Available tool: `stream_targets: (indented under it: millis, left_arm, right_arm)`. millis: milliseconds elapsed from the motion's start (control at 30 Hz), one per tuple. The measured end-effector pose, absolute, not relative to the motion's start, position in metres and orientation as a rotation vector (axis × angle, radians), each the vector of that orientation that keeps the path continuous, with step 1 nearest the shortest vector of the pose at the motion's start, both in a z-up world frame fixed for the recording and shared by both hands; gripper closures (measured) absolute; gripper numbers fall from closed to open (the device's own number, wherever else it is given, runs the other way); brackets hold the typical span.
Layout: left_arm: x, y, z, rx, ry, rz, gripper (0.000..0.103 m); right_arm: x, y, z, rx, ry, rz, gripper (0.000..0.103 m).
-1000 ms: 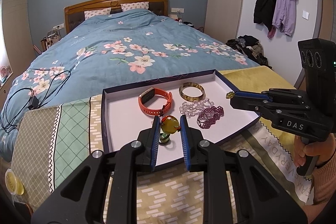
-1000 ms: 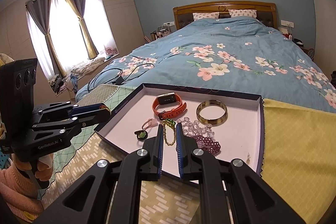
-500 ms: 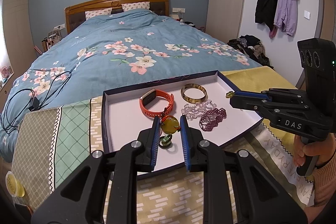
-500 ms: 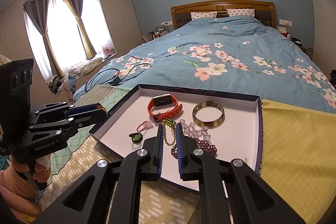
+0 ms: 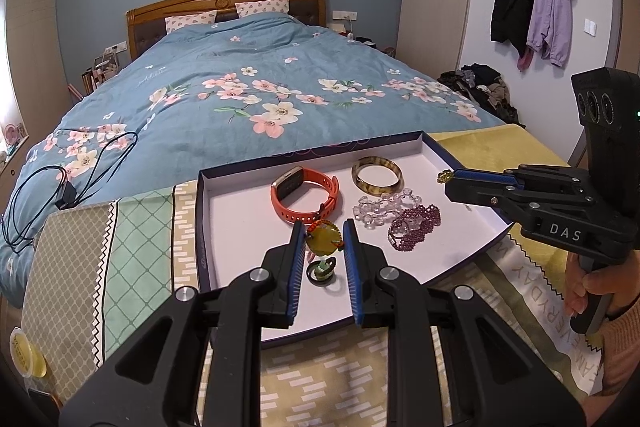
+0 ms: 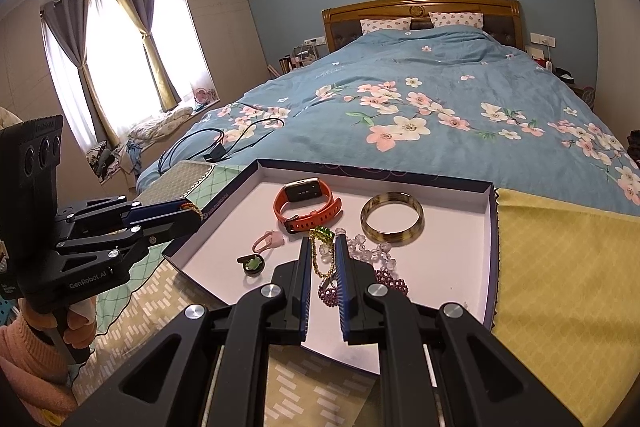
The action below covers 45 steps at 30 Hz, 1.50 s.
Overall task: Organize jewelry
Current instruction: 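Lower the amber ring into the box with the left tool while the right tool lowers the gold green-stone ring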
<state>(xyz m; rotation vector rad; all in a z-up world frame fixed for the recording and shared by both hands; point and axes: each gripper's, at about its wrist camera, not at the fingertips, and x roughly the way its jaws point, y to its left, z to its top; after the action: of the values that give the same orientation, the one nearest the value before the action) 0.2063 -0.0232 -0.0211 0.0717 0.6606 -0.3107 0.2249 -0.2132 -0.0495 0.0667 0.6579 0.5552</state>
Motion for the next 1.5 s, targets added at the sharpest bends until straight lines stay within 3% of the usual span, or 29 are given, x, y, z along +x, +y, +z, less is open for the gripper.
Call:
stream_targets:
  millis: [1500]
  left_arm:
    - [0.227,-0.022,-0.031,0.076,0.698,-0.282,0.083]
  right_arm:
    - [0.247,-0.215,-0.058,0.036,0.713,0.522,0.093]
